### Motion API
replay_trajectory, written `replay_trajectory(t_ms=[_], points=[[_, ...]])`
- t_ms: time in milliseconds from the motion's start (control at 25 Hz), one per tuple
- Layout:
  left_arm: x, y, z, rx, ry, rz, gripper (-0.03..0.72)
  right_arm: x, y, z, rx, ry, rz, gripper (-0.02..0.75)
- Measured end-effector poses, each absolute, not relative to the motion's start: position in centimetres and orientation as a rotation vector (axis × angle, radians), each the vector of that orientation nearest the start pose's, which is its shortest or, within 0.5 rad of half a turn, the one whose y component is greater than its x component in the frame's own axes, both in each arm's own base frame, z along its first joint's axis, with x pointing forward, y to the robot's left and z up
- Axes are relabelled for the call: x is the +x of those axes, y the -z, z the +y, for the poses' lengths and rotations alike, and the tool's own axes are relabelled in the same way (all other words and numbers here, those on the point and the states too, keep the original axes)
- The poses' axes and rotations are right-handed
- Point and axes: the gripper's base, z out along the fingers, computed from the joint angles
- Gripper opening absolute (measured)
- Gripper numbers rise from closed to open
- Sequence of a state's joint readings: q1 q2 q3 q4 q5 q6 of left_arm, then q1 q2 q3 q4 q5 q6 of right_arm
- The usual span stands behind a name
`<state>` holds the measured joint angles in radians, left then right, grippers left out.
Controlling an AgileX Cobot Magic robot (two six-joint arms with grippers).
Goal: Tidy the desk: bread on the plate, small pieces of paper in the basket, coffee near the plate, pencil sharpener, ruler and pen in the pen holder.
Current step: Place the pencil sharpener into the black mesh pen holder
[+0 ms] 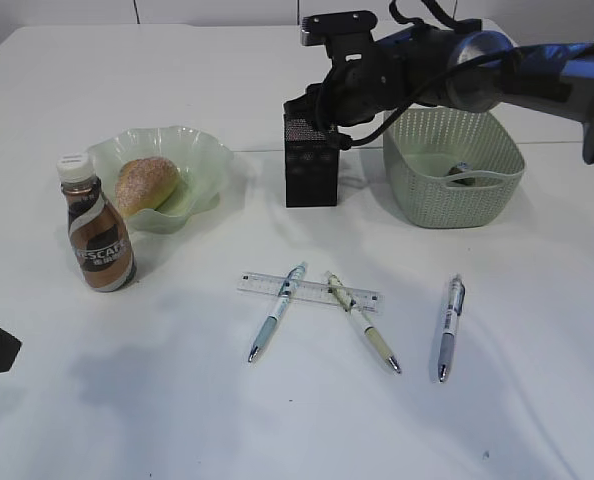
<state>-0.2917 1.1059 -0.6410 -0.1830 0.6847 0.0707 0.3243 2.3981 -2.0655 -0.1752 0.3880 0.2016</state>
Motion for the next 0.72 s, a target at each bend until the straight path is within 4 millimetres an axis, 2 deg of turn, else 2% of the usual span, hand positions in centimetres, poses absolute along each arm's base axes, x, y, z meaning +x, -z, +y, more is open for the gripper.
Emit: replay_trajectory(t_ms=[320,720], points=[[18.2,-24.2,-6.6,0.33,0.276,2.62,0.402,52.5,-19.3,18.3,-0.322,-0.138,2.18,0.343],[18.2,-24.2,-6.6,0.33,0.276,2.62,0.402,52.6,-19.3,18.4,-0.323,-0.146,2.157,0.343]])
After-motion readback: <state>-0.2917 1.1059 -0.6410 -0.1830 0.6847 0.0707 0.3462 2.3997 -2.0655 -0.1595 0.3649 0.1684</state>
